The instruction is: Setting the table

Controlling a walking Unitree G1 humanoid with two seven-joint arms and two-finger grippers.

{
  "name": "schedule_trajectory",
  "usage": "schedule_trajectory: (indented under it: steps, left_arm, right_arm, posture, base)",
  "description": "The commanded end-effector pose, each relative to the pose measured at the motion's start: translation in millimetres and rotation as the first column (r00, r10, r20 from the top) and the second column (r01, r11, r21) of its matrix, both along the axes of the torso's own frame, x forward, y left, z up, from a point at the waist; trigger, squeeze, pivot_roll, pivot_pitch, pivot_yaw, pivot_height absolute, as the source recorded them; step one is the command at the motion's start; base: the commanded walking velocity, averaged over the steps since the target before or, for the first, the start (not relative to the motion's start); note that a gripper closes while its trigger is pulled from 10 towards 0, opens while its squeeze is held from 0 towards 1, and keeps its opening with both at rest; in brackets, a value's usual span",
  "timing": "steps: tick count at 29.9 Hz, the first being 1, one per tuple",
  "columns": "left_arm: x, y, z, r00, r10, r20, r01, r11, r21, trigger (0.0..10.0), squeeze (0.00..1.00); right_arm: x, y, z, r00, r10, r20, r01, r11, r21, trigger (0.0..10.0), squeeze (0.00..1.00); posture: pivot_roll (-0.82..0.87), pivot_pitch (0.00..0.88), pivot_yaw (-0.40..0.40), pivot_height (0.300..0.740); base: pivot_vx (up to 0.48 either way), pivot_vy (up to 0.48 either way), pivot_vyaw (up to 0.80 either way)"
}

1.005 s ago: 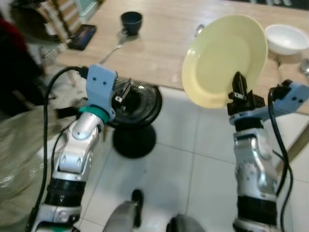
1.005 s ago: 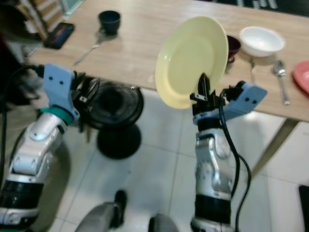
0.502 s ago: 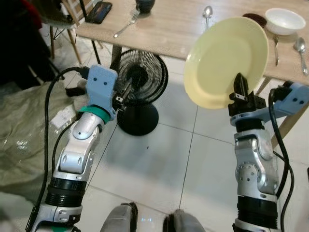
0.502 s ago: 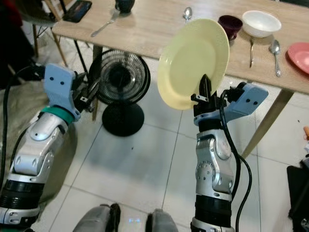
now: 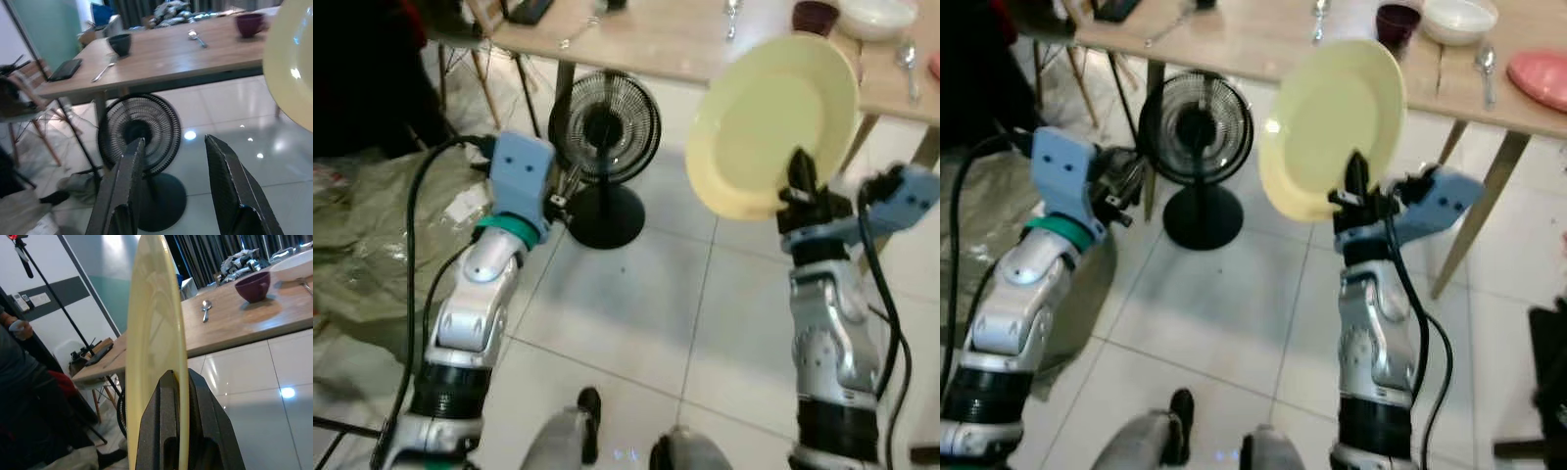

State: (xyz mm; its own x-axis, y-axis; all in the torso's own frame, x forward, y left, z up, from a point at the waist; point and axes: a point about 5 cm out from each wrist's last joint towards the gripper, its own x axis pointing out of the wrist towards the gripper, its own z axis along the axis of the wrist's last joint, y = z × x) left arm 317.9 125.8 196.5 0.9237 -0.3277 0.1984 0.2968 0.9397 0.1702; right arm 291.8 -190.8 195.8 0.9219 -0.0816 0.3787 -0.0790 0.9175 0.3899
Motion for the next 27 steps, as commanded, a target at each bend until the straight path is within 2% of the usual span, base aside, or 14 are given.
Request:
schedule_trajectory:
  steps: [1,8,22,27]
  left_arm:
    - [0.0,-1.6,-2.3,1.0,-0.009,-0.009,0.009,1.0,0.007,10.0,0.0]
    - [0.4,-2.7,-1.9,1.0,-0.012,-0.008,0.012,1.0,0.004,10.0,0.0]
    - [-0.4,-9.2,-3.5,0.998,-0.048,-0.042,0.047,0.999,-0.024,10.0,0.0]
    - [-1.1,-10.6,-10.0,0.996,-0.044,-0.078,0.042,0.999,-0.025,10.0,0.0]
  right_arm:
    - [-1.7,-1.7,-0.5,1.0,-0.011,0.003,0.011,1.0,0.007,10.0,0.0]
    - [-1.6,-1.7,-1.1,1.0,-0.007,-0.002,0.007,1.0,0.011,10.0,0.0]
    - [-1.1,-1.5,-2.3,1.0,-0.001,-0.011,0.001,1.0,0.022,10.0,0.0]
    - [-0.8,-1.2,-4.1,1.0,0.001,-0.016,-0.001,1.0,0.022,10.0,0.0]
  posture:
    - [0.01,0.051,0.069,0.74]
    - [0.01,0.051,0.069,0.74]
    - [0.01,0.051,0.071,0.74]
    - [0.01,0.05,0.071,0.74]
  base:
    - [-0.315,0.0,0.0]
    - [-0.127,0.0,-0.24]
    - [0.0,0.0,-0.8]
    - [0.0,0.0,-0.8]
